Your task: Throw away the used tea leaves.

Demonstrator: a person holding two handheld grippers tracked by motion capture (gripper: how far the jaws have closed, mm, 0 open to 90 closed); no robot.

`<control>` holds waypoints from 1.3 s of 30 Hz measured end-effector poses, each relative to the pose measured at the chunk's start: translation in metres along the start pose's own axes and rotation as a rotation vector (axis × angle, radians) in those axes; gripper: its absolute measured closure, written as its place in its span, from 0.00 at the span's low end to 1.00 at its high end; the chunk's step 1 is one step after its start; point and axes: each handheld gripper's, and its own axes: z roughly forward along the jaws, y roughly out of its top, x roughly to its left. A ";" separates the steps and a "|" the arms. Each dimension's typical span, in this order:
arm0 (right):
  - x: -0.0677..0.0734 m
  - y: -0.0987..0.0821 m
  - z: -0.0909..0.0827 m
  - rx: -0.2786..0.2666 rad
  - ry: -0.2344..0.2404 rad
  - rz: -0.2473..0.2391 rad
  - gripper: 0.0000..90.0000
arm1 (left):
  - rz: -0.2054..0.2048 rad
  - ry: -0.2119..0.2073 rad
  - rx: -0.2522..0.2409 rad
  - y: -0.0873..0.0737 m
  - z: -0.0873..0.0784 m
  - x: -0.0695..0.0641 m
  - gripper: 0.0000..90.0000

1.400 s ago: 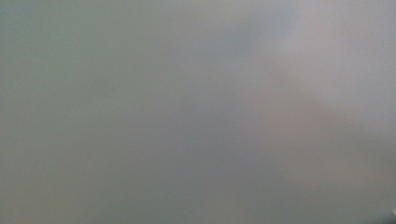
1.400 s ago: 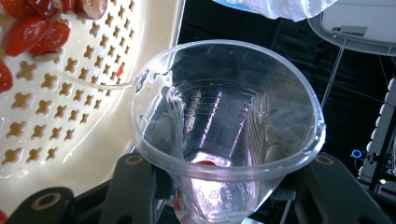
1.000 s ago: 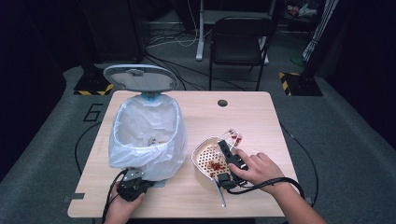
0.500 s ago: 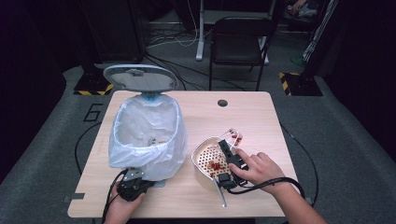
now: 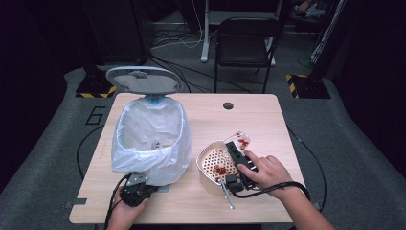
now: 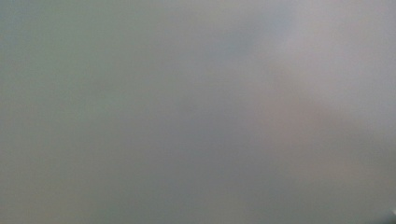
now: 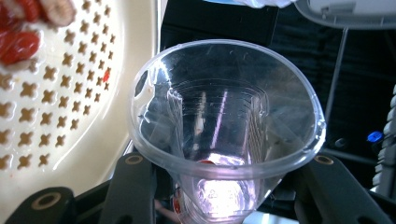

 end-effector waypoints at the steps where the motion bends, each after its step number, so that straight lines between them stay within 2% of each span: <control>1: -0.001 0.000 0.000 -0.001 0.002 0.021 0.60 | 0.000 0.000 0.000 0.000 0.000 0.000 1.00; 2: -0.004 -0.001 0.000 -0.010 0.008 -0.001 0.60 | 0.000 0.000 0.000 0.000 0.000 0.000 1.00; 3: -0.002 -0.001 -0.001 -0.002 0.010 0.045 0.60 | 0.000 0.000 0.000 0.000 0.000 0.000 1.00; 5: -0.004 -0.002 -0.001 0.000 0.022 0.057 0.60 | 0.000 0.000 0.000 0.000 0.000 0.000 1.00; 6: -0.003 -0.003 -0.001 0.003 0.027 0.101 0.60 | 0.000 0.000 0.000 0.000 0.000 0.000 1.00; 7: -0.005 -0.003 -0.001 -0.004 0.036 0.097 0.60 | 0.000 0.000 0.000 0.000 0.000 0.000 1.00; 10: -0.008 -0.006 -0.002 0.005 0.058 0.207 0.60 | 0.000 0.000 0.000 0.000 0.000 0.000 1.00; 11: -0.008 -0.006 -0.002 0.005 0.058 0.207 0.60 | 0.000 0.000 0.000 0.000 0.000 0.000 1.00; 12: -0.014 -0.009 -0.002 -0.008 0.071 0.268 0.60 | 0.000 0.000 0.000 0.000 0.000 0.000 1.00; 16: -0.025 -0.015 -0.003 -0.017 0.100 0.399 0.60 | -0.001 0.000 0.000 0.000 0.000 0.000 1.00; 21: -0.039 -0.024 -0.003 -0.038 0.147 0.596 0.60 | 0.000 0.000 0.000 0.000 0.000 0.000 1.00; 28: -0.046 -0.036 0.000 -0.069 0.207 0.811 0.60 | 0.000 0.000 0.000 0.000 0.000 0.000 1.00; 31: -0.049 -0.041 0.001 -0.091 0.246 0.920 0.60 | 0.000 0.000 0.000 0.000 0.000 0.000 1.00; 32: -0.049 -0.041 0.001 -0.091 0.246 0.920 0.60 | 0.000 0.000 0.000 0.000 0.000 0.000 1.00; 35: -0.054 -0.047 0.001 -0.111 0.278 1.027 0.60 | 0.000 0.000 0.000 0.000 0.000 0.000 1.00; 36: -0.056 -0.051 0.002 -0.119 0.296 1.075 0.60 | -0.003 0.001 0.001 0.000 0.000 0.000 1.00; 39: -0.057 -0.055 0.003 -0.132 0.324 1.146 0.60 | 0.000 0.002 0.006 0.000 -0.001 0.000 1.00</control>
